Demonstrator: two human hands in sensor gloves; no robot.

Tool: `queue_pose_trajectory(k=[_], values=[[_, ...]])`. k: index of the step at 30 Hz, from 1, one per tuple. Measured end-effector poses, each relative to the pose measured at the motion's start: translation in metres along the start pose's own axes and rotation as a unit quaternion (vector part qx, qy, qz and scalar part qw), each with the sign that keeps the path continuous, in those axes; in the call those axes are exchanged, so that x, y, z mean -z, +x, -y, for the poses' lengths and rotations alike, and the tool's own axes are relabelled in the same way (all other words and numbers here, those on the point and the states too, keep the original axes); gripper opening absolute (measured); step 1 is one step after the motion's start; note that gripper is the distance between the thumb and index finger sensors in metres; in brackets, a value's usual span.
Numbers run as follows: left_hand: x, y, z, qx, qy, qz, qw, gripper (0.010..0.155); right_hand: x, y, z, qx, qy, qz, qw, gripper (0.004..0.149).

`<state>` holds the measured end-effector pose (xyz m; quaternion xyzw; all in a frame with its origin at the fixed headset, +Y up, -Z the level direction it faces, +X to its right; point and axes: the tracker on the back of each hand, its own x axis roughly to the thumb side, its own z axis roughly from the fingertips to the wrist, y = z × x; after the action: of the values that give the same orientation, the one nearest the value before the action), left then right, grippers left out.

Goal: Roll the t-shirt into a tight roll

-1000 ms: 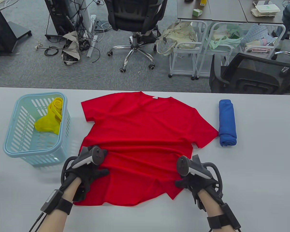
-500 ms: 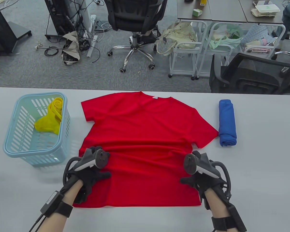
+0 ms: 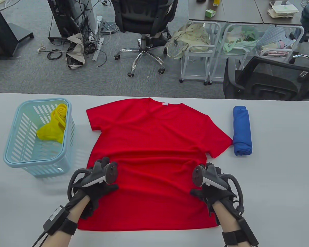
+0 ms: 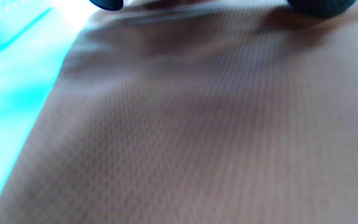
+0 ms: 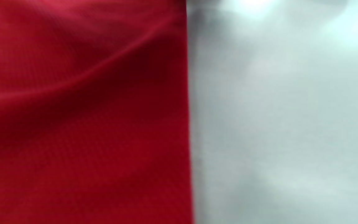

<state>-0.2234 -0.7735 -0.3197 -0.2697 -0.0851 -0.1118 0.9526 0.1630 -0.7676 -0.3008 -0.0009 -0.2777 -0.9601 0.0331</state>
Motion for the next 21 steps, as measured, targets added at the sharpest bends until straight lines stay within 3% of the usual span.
queue_pose_trajectory(k=[2, 5, 6, 8, 10, 12, 14, 17, 19, 21], values=[[-0.001, 0.000, 0.000, -0.008, -0.021, 0.006, 1.000, 0.087, 0.005, 0.002, -0.006, -0.039, 0.015, -0.018, 0.999, 0.090], [-0.009, 0.004, -0.005, 0.009, -0.044, 0.023, 0.999, 0.091, -0.005, 0.000, 0.004, -0.027, 0.043, 0.028, 0.998, 0.114], [-0.011, 0.007, -0.007, 0.015, -0.036, 0.035, 0.999, 0.092, -0.011, 0.002, 0.005, -0.074, 0.029, 0.017, 0.997, 0.117], [-0.011, 0.009, -0.009, 0.006, -0.018, 0.033, 0.999, 0.090, -0.012, 0.002, 0.004, -0.069, 0.022, 0.014, 0.997, 0.113], [-0.007, 0.011, -0.007, 0.005, -0.018, 0.024, 1.000, 0.090, -0.006, 0.000, 0.002, -0.025, 0.026, 0.000, 0.999, 0.093], [-0.002, 0.009, 0.000, 0.014, -0.039, 0.013, 0.999, 0.088, 0.005, -0.002, -0.002, -0.007, 0.018, -0.019, 1.000, 0.086], [-0.004, 0.008, 0.000, -0.001, -0.053, 0.015, 0.999, 0.086, 0.010, -0.007, -0.005, -0.041, 0.034, -0.046, 0.997, 0.089], [-0.018, 0.006, -0.020, 0.000, 0.005, 0.021, 1.000, 0.076, 0.005, -0.024, 0.006, 0.019, 0.042, -0.031, 0.998, 0.109], [-0.022, 0.006, -0.027, -0.021, 0.035, 0.020, 0.999, 0.073, -0.001, -0.032, 0.009, -0.017, 0.036, -0.050, 0.998, 0.111], [-0.015, 0.008, -0.019, -0.020, 0.030, 0.011, 0.999, 0.078, -0.003, -0.036, 0.006, 0.012, 0.034, -0.046, 0.998, 0.107]])
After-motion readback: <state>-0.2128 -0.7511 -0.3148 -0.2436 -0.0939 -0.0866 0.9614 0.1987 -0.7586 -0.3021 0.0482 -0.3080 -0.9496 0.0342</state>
